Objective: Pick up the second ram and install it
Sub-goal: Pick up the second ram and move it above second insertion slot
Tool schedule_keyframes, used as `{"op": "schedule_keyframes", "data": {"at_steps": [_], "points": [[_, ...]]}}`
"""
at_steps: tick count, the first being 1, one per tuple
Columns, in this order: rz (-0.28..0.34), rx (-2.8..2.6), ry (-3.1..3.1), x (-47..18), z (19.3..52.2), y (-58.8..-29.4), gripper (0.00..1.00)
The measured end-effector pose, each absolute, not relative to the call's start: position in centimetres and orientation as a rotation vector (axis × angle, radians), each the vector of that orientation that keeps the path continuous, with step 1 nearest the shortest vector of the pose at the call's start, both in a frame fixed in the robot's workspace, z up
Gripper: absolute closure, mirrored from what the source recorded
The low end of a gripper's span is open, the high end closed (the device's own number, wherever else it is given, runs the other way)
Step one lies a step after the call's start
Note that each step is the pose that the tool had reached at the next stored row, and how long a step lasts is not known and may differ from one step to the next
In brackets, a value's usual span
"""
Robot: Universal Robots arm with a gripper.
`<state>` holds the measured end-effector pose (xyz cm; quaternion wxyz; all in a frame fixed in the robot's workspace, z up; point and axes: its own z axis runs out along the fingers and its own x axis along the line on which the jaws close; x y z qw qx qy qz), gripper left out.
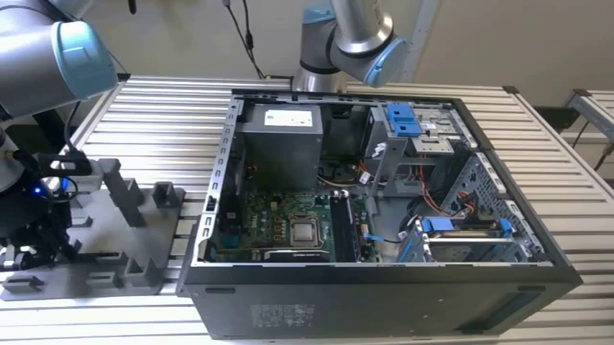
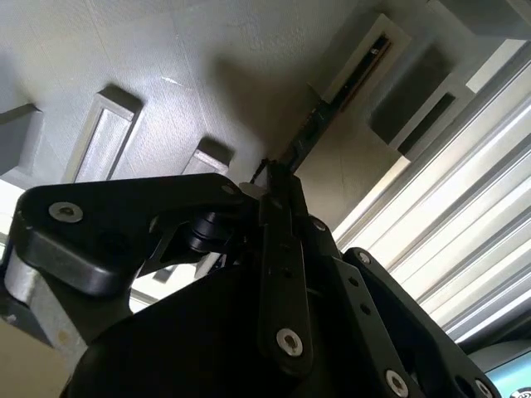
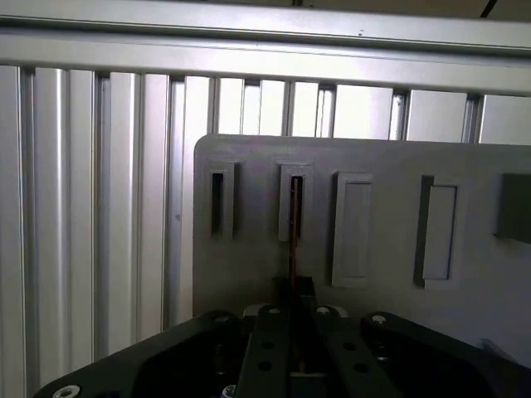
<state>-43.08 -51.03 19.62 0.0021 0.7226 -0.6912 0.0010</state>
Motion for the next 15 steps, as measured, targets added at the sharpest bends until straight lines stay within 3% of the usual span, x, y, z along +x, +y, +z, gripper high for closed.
{"op": "schedule_keyframes", "data": {"at_steps": [15], "points": [[0.003,2.267,-2.169,-43.08,20.48,-51.04,0.86]]}}
